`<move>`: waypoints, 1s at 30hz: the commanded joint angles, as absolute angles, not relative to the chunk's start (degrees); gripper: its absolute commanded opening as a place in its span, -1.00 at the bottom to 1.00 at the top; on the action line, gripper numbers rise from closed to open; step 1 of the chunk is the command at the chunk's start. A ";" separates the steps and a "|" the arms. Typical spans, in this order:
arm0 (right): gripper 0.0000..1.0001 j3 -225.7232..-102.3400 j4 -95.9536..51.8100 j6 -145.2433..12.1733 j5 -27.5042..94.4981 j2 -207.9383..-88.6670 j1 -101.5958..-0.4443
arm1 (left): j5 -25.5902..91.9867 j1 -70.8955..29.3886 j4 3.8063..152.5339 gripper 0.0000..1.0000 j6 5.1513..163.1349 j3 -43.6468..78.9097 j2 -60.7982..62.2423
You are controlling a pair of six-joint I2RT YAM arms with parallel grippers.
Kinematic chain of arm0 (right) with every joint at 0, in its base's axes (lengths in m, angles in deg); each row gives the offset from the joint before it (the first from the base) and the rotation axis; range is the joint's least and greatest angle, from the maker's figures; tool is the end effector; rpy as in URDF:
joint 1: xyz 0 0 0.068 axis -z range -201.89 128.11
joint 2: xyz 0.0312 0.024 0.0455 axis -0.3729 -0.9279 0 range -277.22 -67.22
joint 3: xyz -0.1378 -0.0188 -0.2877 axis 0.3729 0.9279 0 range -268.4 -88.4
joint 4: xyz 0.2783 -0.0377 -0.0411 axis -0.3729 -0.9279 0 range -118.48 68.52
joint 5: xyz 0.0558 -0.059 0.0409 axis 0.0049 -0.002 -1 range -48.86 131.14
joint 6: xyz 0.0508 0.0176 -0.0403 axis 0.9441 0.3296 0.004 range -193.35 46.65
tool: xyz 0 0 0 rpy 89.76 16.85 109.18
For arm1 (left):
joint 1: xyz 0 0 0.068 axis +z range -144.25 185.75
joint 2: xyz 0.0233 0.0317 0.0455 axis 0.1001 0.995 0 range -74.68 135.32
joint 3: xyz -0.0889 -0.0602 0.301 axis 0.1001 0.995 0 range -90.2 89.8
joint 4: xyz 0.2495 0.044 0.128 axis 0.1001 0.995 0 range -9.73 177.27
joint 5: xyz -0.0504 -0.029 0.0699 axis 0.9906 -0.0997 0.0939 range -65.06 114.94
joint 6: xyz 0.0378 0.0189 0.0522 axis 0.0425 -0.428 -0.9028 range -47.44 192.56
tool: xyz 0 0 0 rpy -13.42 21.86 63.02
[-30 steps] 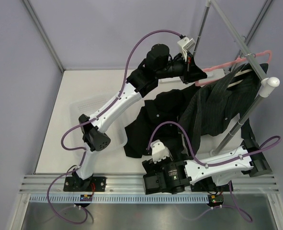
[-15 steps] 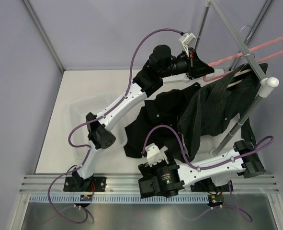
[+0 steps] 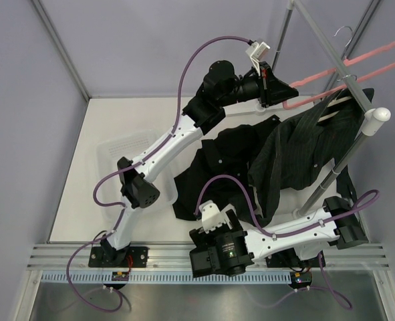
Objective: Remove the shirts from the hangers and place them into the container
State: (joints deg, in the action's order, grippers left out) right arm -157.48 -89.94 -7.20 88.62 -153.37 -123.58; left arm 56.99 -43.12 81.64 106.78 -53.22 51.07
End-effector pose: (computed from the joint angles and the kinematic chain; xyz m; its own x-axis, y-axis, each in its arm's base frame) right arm -0.0184 0.2844 0.2935 -0.5343 -0.4685 -0.7036 -0.4571 0.8603 -0.2257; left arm 0.3443 -0.4376 0.5366 -0.3988 -0.2679 -0.8770 0.9068 0.0271 -0.4207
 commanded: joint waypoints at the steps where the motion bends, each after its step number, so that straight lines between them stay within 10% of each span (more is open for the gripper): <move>1: 0.98 -159.07 -89.78 -5.67 92.29 -152.74 -124.28 | 56.14 -42.59 82.90 -1.00 102.81 -50.57 45.03; 20: 0.99 -156.78 -88.54 -4.71 92.47 -150.81 -124.20 | 50.36 -41.10 90.73 -0.79 96.56 -38.72 36.51; 23: 0.99 -156.60 -89.15 -4.01 92.47 -150.54 -124.20 | 48.50 -40.14 89.25 -0.53 96.91 -34.14 33.00; 29: 0.99 -155.72 -90.29 -0.68 93.34 -149.84 -124.20 | 45.96 -38.20 91.50 0.96 95.51 -28.15 28.42; 30: 0.99 -155.98 -91.34 0.99 93.87 -149.06 -124.37 | 45.33 -38.29 92.65 0.97 94.46 -27.97 26.76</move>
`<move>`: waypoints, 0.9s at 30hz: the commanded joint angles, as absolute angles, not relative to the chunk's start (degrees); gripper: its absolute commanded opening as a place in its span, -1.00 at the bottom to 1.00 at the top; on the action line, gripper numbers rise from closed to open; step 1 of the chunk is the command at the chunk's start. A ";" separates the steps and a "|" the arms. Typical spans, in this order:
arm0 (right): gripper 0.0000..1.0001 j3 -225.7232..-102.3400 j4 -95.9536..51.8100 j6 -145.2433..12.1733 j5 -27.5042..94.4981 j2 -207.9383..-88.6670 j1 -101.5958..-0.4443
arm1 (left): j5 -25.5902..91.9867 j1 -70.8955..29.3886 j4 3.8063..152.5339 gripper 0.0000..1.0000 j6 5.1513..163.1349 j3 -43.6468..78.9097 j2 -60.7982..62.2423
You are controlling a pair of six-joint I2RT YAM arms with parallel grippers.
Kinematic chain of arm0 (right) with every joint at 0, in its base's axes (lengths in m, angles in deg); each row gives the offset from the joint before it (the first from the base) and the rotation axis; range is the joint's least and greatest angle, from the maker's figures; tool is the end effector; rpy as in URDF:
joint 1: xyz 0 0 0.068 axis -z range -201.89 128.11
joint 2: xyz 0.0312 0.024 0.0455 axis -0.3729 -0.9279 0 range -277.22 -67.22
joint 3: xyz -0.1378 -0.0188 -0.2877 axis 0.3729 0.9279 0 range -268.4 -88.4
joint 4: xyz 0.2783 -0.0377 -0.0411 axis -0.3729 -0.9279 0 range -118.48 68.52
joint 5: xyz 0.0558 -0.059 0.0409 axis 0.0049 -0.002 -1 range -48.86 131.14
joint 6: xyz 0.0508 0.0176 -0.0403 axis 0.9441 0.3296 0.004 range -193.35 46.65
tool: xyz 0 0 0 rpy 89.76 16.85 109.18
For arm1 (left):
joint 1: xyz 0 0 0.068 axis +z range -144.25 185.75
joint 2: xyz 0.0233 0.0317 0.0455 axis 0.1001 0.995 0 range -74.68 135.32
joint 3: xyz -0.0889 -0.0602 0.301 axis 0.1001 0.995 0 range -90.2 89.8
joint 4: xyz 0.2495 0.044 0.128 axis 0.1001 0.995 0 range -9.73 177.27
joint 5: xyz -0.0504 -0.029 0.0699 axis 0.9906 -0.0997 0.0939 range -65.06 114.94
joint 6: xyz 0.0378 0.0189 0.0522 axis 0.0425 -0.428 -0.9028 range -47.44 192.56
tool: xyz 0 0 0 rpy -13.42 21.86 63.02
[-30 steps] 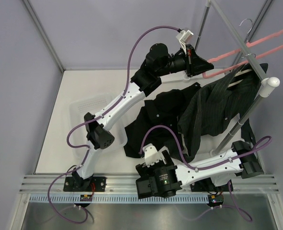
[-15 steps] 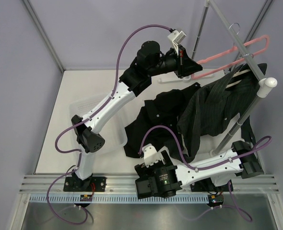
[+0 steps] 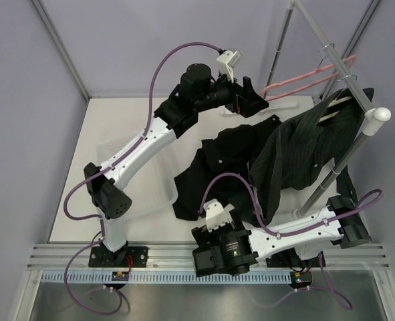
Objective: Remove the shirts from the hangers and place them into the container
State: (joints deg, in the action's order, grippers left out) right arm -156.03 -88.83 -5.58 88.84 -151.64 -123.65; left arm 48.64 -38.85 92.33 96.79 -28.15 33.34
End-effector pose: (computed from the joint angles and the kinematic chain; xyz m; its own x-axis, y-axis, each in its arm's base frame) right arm -0.0173 0.2779 0.2944 -0.5475 -0.4269 -0.7197 -0.4428 0.8776 -0.1838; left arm 0.3366 -0.3623 0.5111 -0.4054 -0.1280 -0.9051 0.8362 0.3481 -0.4238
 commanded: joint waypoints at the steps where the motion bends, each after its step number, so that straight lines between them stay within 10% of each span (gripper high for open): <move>1: 0.99 -156.33 -95.09 3.35 94.39 -148.79 -124.63 | 41.24 -38.20 96.06 0.97 92.45 -27.89 25.78; 6: 0.99 -159.41 -110.56 19.54 98.79 -148.08 -130.95 | 23.37 -37.41 109.44 0.97 85.41 -27.54 17.72; 17: 0.99 -163.36 -114.99 30.80 105.99 -140.10 -139.84 | 24.59 -29.06 107.79 0.97 91.80 3.90 11.79; 27: 0.99 -178.83 -114.99 -3.16 131.03 -129.02 -139.75 | 32.49 -29.06 98.30 0.97 95.77 14.99 17.34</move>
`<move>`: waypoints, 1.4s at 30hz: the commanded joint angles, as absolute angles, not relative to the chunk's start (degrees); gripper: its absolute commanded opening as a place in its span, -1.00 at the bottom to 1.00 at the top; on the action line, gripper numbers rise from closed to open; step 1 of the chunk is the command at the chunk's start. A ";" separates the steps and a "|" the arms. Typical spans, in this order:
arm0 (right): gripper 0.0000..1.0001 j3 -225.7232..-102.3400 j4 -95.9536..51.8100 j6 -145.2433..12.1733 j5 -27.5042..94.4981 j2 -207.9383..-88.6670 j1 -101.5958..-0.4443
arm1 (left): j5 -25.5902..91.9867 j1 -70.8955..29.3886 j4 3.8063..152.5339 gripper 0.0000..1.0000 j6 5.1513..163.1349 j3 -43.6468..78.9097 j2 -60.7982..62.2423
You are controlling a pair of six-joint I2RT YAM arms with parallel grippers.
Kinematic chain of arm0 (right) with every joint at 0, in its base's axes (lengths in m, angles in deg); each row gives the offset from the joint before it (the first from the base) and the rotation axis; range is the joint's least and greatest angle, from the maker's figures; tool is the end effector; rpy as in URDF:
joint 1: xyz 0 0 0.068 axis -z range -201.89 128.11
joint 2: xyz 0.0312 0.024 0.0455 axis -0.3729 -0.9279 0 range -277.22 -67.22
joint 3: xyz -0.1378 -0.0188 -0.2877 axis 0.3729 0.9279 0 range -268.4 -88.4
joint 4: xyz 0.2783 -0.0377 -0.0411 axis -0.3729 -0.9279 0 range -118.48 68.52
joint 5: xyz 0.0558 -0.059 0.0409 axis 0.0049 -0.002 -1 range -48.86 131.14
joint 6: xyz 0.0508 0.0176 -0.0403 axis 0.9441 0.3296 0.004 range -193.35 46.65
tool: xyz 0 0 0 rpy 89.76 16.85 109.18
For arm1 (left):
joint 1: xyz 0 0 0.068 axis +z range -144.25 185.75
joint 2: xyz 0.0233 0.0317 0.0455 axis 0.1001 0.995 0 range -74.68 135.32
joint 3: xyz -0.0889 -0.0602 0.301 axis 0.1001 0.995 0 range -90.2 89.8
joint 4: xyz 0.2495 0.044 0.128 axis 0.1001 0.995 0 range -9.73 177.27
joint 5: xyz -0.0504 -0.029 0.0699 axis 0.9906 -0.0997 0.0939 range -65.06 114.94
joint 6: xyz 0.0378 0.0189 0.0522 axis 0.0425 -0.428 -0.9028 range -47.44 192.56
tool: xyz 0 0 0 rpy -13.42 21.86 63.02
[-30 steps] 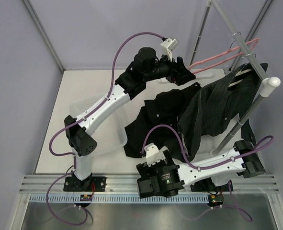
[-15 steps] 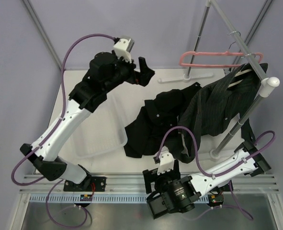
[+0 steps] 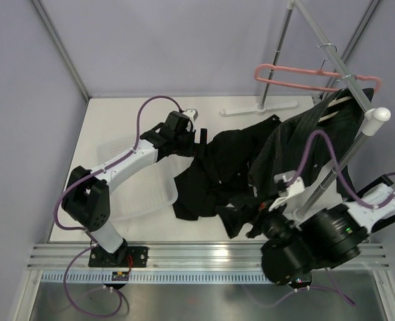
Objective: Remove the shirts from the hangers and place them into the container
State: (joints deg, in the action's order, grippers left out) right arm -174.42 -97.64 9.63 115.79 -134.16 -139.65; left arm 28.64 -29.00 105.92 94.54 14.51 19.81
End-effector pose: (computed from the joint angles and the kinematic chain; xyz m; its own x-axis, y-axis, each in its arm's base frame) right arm -0.0381 0.1835 0.4712 -0.4270 0.2472 -0.8698 -0.4465 0.7788 0.4405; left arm 0.3336 -0.2357 0.3029 -0.7644 0.0756 -0.6403 0.3454 0.8866 -0.3076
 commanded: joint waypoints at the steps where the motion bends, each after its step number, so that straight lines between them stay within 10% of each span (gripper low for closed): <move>1: 0.99 -180.58 -114.82 -5.74 131.83 -127.36 -139.75 | 32.58 -29.23 97.86 0.97 95.59 15.70 17.08; 21: 0.99 -187.00 -113.32 -32.65 138.96 -123.19 -148.99 | 36.45 -31.34 84.93 0.97 96.03 27.57 4.86; 26: 0.99 -190.61 -104.30 -46.29 138.87 -140.06 -116.11 | 33.74 -31.61 89.40 0.97 95.07 26.70 3.89; 33: 0.99 -183.85 -73.99 -63.04 134.94 -143.96 -96.19 | 25.38 -32.31 96.70 0.97 94.80 26.08 2.58; 42: 0.99 -180.68 -46.97 -81.00 85.54 -139.38 -83.79 | 28.63 -32.31 95.65 0.97 94.10 28.98 0.55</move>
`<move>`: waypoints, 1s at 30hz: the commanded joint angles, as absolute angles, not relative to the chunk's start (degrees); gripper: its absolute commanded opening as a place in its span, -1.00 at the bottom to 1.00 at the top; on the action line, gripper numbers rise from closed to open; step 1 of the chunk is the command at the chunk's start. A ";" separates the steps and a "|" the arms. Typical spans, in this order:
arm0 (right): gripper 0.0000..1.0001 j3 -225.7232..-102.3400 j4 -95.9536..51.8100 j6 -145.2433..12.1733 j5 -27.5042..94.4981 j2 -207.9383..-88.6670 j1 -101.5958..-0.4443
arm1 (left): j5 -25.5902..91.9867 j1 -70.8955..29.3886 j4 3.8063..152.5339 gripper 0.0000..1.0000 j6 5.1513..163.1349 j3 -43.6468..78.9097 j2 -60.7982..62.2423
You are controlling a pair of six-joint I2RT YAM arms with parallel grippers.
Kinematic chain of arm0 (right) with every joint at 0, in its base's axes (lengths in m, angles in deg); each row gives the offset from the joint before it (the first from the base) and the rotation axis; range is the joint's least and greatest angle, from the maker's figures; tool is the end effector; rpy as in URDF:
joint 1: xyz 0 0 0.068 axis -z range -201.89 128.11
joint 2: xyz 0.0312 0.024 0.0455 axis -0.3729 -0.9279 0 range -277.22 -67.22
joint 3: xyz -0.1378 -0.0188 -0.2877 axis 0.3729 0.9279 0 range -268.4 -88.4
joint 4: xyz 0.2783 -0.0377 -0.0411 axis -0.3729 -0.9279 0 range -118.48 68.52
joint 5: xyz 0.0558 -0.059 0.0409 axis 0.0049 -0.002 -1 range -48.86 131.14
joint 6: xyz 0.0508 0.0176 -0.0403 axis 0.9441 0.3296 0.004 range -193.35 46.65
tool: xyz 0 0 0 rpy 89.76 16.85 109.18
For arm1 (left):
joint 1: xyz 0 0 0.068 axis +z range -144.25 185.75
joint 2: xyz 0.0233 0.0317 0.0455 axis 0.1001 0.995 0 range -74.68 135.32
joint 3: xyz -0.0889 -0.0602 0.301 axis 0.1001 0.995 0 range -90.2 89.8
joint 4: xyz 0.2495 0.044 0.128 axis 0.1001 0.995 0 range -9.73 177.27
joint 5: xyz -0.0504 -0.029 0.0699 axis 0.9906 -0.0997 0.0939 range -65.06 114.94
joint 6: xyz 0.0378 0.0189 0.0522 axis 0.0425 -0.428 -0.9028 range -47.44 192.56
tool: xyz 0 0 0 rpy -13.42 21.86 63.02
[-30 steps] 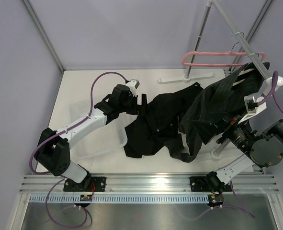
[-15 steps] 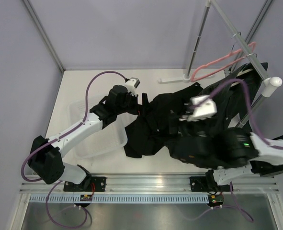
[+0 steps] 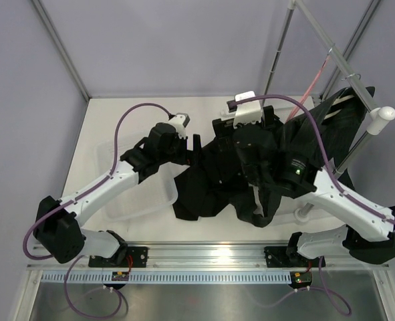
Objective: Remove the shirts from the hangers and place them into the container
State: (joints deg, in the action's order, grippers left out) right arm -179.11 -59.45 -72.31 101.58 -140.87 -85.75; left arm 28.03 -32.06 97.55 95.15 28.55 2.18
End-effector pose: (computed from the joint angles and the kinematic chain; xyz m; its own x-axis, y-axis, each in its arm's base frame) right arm 0.1588 0.2176 0.5133 -0.1588 -0.3031 -0.9396 -0.0820 0.9525 -0.2934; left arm 0.2599 -0.2054 0.3336 -0.6451 0.0150 -0.7640 0.4333 0.8307 -0.3496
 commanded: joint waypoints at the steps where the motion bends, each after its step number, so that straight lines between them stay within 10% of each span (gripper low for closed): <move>1: 0.99 -182.07 -48.10 -80.82 80.74 -139.82 -82.81 | 30.37 -32.22 95.65 0.97 93.66 28.55 0.99; 7: 0.99 -188.33 -54.96 -78.55 78.86 -138.86 -81.83 | 45.14 -30.90 95.82 0.97 92.70 25.74 11.06; 25: 0.99 -173.48 -48.64 -76.95 73.92 -125.32 -81.92 | 23.17 -37.41 106.12 0.97 94.44 12.45 39.66; 28: 0.99 -172.08 -48.28 -76.78 74.53 -125.67 -81.83 | 24.40 -37.50 104.80 0.54 95.59 13.33 40.88; 30: 0.99 -171.72 -48.28 -76.78 75.15 -126.46 -81.92 | 24.59 -37.41 104.53 -0.53 96.55 13.34 41.94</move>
